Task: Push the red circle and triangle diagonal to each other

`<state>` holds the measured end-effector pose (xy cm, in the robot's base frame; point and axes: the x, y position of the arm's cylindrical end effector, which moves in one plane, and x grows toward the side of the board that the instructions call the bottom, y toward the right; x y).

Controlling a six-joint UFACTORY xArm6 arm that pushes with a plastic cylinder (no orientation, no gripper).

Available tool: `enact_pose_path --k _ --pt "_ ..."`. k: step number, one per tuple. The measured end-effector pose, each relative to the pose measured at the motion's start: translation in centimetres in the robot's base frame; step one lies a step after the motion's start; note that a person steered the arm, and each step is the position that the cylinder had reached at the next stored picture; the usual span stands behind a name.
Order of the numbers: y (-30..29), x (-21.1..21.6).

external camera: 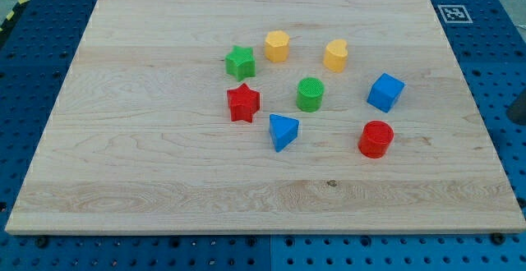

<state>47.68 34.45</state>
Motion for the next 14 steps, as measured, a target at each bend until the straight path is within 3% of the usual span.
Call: enact_pose_path --k 2,3,5,7,9,11,14 --pt "-1.9 -1.0" --pt "-6.2 1.0" --pt "-21.5 4.7" --pt "-34.3 3.8" --pt "-32.8 -1.7" --pt "-36.1 -3.9" --pt "-38.7 2.2"
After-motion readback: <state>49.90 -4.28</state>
